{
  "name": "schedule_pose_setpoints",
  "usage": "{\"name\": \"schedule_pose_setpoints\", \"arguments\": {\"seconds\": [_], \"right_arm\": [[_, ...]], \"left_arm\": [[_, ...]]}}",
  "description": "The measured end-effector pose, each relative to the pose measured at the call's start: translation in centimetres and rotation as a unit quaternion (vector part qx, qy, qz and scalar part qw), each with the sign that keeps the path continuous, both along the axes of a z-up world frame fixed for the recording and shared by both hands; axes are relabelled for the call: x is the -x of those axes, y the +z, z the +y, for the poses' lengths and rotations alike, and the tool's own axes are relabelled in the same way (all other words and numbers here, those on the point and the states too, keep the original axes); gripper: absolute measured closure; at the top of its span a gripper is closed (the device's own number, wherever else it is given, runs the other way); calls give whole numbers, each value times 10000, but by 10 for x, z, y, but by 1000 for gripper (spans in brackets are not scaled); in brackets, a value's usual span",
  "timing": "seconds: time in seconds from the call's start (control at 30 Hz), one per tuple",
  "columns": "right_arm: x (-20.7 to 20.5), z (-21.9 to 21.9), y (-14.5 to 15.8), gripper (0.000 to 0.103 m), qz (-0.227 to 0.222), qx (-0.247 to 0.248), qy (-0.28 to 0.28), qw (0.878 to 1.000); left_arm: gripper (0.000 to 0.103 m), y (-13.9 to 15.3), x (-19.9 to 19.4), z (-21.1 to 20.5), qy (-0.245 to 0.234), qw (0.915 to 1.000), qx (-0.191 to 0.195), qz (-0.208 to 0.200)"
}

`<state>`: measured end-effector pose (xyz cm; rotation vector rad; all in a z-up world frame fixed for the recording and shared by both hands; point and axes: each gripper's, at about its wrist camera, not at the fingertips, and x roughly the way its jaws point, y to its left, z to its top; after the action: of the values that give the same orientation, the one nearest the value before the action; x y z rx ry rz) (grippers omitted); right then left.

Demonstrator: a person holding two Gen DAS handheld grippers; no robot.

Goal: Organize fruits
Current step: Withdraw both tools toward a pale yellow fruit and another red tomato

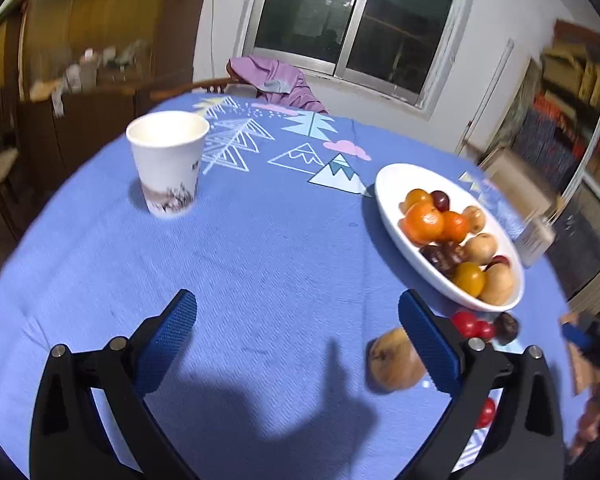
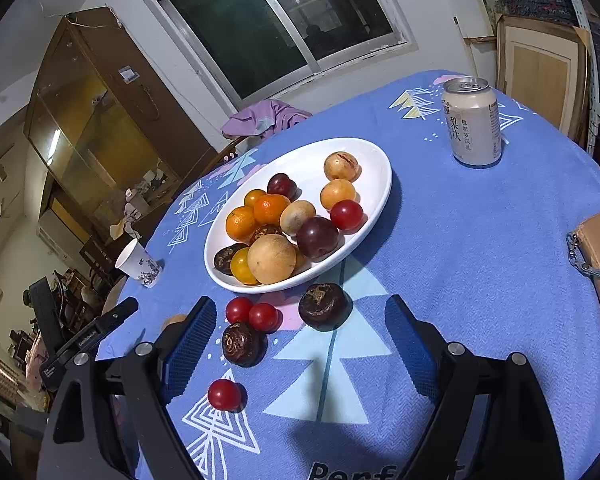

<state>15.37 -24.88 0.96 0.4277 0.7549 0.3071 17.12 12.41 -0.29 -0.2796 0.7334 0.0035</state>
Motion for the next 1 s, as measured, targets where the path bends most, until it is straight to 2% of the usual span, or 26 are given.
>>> {"name": "schedule_pose_setpoints", "arguments": {"seconds": [0.1, 0.17, 0.33, 0.47, 0.6, 0.73, 0.87, 1.0], "right_arm": [[0, -1, 0, 16, -1, -11, -16, 10000], [-1, -2, -1, 16, 18, -16, -32, 10000], [-2, -4, -1, 16, 52, -45, -43, 10000], [-1, -4, -1, 16, 45, -54, -35, 10000], [-1, -3, -1, 16, 60, -31, -11, 10000], [-1, -2, -1, 16, 59, -23, -6, 10000], [-1, -2, 0, 16, 51, -14, -8, 10000], [0, -1, 0, 16, 55, 16, 5, 10000]], "left_arm": [[4, 0, 6, -15, -263, 9996, -117, -57], [4, 0, 11, -35, -523, 9976, -444, -113], [4, -10, 26, -81, -1069, 9863, -1257, -55], [4, -16, 35, -97, -1325, 9806, -1444, -25], [4, -19, 45, -107, -1469, 9743, -1708, -75], [4, -29, 43, -114, -1335, 9660, -2212, 53], [4, -26, 45, -118, -1476, 9641, -2208, -68], [4, -30, 44, -130, -1693, 9566, -2373, -67]]}}
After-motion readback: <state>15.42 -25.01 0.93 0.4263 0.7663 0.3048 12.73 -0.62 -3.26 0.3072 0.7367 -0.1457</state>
